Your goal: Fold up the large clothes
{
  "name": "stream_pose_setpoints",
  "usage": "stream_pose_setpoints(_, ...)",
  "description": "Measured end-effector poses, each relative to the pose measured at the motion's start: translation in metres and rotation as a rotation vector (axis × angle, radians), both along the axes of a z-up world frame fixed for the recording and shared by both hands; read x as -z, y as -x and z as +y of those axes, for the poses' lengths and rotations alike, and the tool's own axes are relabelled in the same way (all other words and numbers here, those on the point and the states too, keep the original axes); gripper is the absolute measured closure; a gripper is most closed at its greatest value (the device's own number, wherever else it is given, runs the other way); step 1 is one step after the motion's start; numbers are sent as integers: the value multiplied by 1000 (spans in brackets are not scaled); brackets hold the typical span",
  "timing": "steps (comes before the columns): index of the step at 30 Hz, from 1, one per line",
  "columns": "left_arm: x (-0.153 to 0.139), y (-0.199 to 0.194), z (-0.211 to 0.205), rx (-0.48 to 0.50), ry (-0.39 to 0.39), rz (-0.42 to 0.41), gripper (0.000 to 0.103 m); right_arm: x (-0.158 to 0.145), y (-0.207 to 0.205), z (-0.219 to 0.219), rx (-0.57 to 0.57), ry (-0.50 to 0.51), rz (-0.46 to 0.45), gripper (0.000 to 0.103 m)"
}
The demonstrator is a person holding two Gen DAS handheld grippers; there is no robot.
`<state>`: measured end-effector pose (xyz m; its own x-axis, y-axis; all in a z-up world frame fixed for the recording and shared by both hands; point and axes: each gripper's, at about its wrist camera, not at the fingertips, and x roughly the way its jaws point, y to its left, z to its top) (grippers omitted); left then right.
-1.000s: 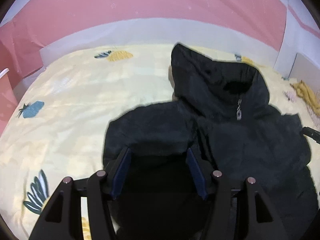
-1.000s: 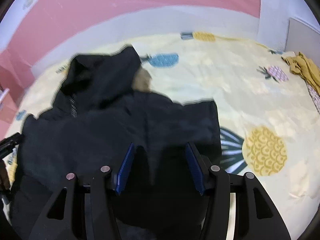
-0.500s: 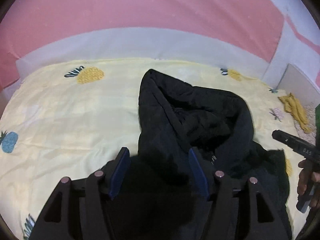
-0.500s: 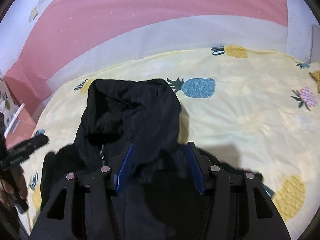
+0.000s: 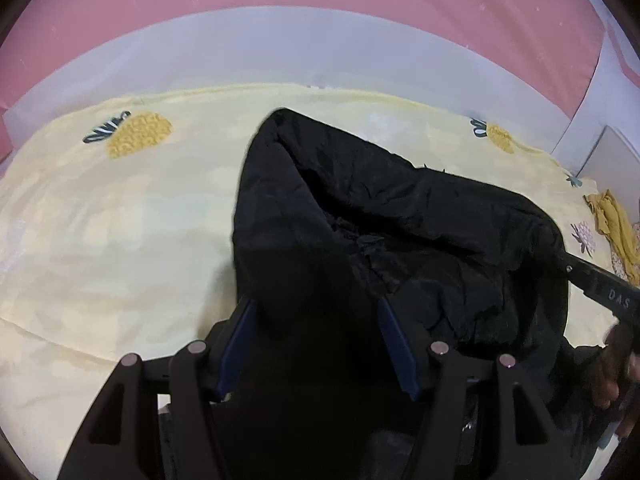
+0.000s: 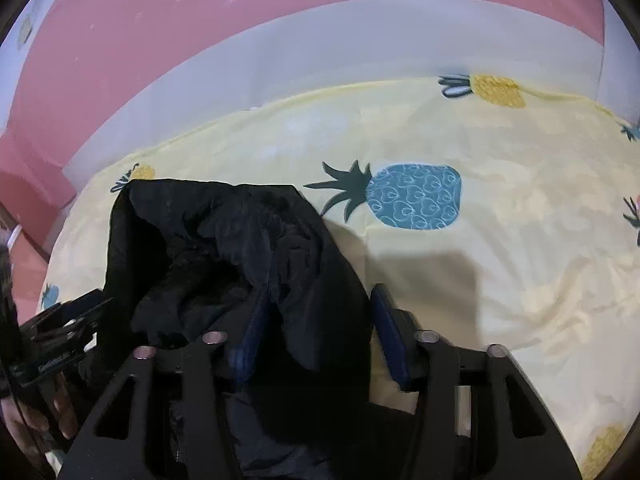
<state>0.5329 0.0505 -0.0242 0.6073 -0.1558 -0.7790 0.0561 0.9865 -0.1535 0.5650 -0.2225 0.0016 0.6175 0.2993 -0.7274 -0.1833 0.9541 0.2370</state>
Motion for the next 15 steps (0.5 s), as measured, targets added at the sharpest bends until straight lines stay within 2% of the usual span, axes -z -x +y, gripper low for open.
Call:
stream_pose_setpoints(1,0,1,-2,-1,-6,-1,69,-2,3,4,-10,3,-13,87)
stream_pose_setpoints(3,-1,5,-6,9,-16,6,89,-13,16,7,-25,9,-56,92)
stream_pose_setpoints(4,-6,11,-7,11,-14,-12,93,-19,23,7,-28,-1,-71,93)
stream_pose_setpoints(8,-32,45,0,17,22,-89,97,-51,63,7,-62,-13,-147,93)
stream_pose_setpoints(12,-65,106,9,49,82,-185,97,-80,133,3,-109,-38,-237,93)
stream_pose_setpoints(15,-77,164,22,76,138,-239,97,-82,184,-5,-112,-69,-263,94)
